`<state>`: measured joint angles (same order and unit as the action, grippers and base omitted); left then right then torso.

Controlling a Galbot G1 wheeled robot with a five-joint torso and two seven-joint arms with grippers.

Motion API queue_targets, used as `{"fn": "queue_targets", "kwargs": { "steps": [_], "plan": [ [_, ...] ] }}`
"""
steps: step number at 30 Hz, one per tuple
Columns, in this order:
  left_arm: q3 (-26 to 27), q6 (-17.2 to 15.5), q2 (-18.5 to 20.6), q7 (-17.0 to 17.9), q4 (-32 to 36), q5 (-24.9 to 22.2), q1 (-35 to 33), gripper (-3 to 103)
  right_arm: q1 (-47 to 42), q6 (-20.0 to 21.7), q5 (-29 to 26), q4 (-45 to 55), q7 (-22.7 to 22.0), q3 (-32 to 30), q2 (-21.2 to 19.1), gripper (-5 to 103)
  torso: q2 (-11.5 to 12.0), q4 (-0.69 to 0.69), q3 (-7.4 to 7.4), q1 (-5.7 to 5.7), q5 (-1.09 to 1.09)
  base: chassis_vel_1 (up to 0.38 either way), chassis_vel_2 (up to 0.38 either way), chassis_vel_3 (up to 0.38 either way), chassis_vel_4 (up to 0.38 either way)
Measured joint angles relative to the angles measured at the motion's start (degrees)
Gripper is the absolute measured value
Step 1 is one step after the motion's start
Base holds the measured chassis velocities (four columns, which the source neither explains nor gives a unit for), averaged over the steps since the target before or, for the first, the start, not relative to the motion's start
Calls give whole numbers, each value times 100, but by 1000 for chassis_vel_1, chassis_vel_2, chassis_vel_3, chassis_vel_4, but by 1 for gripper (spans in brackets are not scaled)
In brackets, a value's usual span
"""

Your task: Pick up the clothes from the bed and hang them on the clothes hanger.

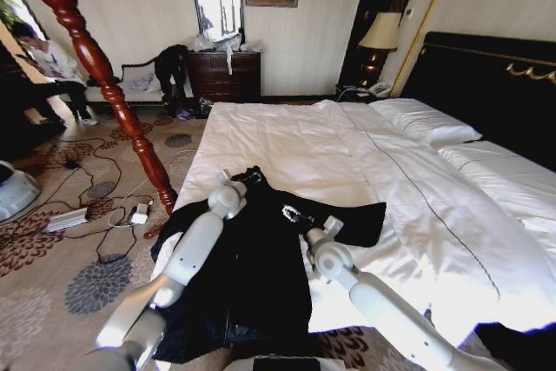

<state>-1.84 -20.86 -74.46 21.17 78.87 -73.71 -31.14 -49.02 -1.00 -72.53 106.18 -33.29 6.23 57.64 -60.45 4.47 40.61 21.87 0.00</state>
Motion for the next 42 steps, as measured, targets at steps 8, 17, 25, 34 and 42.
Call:
{"fn": "queue_targets", "kwargs": {
  "steps": [8, 17, 25, 34, 42],
  "plan": [
    [54, -383, 595, 269, 355, 526, -492, -2, 826, 11, 5, -687, 103, 386, 223, 100, 0, -1, 0, 0, -1, 0, 0, 0, 0],
    [-4, -1498, 1015, 864, 1180, 710, -592, 29, 1739, 1212, -473, -1683, 299, 727, -40, 100, 0, 10, 0, 1, -1, 0, 0, 0, 0],
    [733, -1298, 1447, 716, 2374, 967, -1255, 61, 3083, 1415, 261, -3200, 2587, 1725, 149, 100, -1, -7, 0, 0, -3, 0, 0, 0, 0],
    [1773, -1272, 1922, 794, 2911, 1807, -2240, 93, 4245, 962, 1808, -5471, 5442, 2952, 1245, 100, -1, -10, 0, 1, -3, 0, 0, 0, 0],
    [2587, -1273, 1889, 852, 3118, 2212, -3023, 100, 4369, 1138, 3040, -6045, 6924, 3014, 1322, 100, 0, 3, 0, 1, 0, 0, 0, 0, 0]
  ]
}}
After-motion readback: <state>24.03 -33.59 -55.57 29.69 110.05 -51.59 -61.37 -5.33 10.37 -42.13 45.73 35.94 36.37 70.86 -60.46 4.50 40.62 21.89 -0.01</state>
